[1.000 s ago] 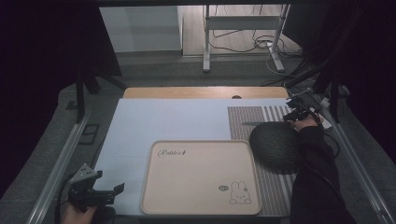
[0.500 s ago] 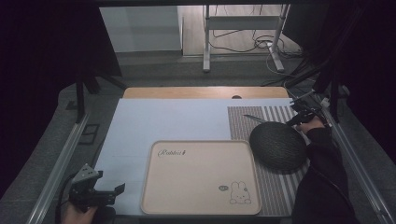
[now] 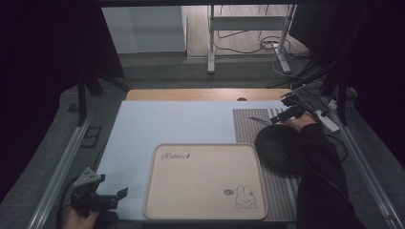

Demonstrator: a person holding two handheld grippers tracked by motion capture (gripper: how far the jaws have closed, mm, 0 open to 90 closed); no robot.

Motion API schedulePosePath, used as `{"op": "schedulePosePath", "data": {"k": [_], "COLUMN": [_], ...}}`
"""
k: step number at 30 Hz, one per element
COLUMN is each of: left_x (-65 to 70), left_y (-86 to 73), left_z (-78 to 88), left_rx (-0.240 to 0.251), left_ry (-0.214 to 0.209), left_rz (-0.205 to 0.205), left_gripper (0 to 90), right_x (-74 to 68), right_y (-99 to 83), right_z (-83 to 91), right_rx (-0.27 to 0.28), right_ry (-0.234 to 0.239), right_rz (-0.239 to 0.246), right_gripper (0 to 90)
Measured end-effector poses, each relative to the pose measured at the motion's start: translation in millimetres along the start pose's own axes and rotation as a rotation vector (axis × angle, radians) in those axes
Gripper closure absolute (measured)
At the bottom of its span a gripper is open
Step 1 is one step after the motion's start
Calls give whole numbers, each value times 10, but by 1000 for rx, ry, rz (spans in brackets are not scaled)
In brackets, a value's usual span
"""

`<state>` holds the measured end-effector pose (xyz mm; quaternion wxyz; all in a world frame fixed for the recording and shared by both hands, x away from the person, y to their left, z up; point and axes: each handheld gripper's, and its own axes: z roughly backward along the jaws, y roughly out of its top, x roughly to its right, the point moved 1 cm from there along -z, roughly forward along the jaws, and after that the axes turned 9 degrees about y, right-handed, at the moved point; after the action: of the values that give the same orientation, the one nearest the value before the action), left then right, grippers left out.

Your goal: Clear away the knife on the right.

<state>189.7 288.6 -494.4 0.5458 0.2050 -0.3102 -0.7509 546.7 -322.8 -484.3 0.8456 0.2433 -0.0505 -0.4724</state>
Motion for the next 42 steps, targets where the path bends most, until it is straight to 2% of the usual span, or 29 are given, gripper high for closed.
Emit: {"op": "schedulePosePath", "data": {"k": [3, 4, 7, 8, 11, 12, 15, 20, 22, 23, 24, 25, 26, 27, 28, 30, 32, 35, 39, 42], "left_x": [-2, -2, -3, -4, -6, -7, -6, -7, -7, -7, -7, -6, -6, -6, -6, -6, -6, -4, -2, -4], "left_y": [-1, -1, -3, -3, -3, -3, -3, -4, -3, -3, -2, -2, -2, -2, -1, -1, -1, -1, -1, -1], "left_z": [0, 0, 1, 1, 1, 0, 0, 0, -2, -2, -2, -2, -2, -3, -4, -4, -4, -3, -3, -3], "left_rx": [0, 1, 2, 3, 3, 3, 2, 3, 1, 1, 1, 0, 0, 0, -1, -1, -2, -3, -2, -2], "left_ry": [-1, -1, -2, -2, -4, -4, -4, -3, -3, -3, -3, -2, -2, -2, -2, -2, -1, -1, -1, -2], "left_rz": [1, 2, 2, 3, 3, 4, 4, 5, 6, 6, 5, 4, 4, 4, 5, 5, 4, 3, 3, 3], "left_gripper": [0, 0, 0, 0, 0, 0, 0, 0, 0, 0, 0, 0, 0, 0, 0, 0, 0, 0, 0, 0], "right_x": [-60, -107, -131, -122, -98, -71, -46, 46, 135, 135, 191, 191, 234, 234, 275, 281, 299, 298, 357, 389], "right_y": [52, 89, 112, 128, 133, 128, 125, 109, 66, 66, 31, 31, -1, -1, -40, -52, -82, -133, -165, -186], "right_z": [-81, -171, -259, -335, -393, -441, -444, -350, -289, -289, -251, -251, -203, -203, -155, -142, -103, -47, -11, 10], "right_rx": [-20, -51, -81, -100, -120, -144, -134, -118, -97, -97, -92, -92, -101, -101, -108, -107, -116, -149, -151, -151], "right_ry": [-3, -2, -5, -21, -28, -48, -36, -33, -36, -36, -39, -39, -46, -46, -55, -57, -52, -28, 0, -23], "right_rz": [5, 19, 23, 18, 12, 20, 9, 15, -2, -2, -11, -11, -14, -14, -25, -27, -25, 8, -11, -8], "right_gripper": [13, 0, 0, 0, 0, 6, 24, 165, 232, 232, 286, 286, 341, 341, 404, 437, 535, 770, 774, 775]}}
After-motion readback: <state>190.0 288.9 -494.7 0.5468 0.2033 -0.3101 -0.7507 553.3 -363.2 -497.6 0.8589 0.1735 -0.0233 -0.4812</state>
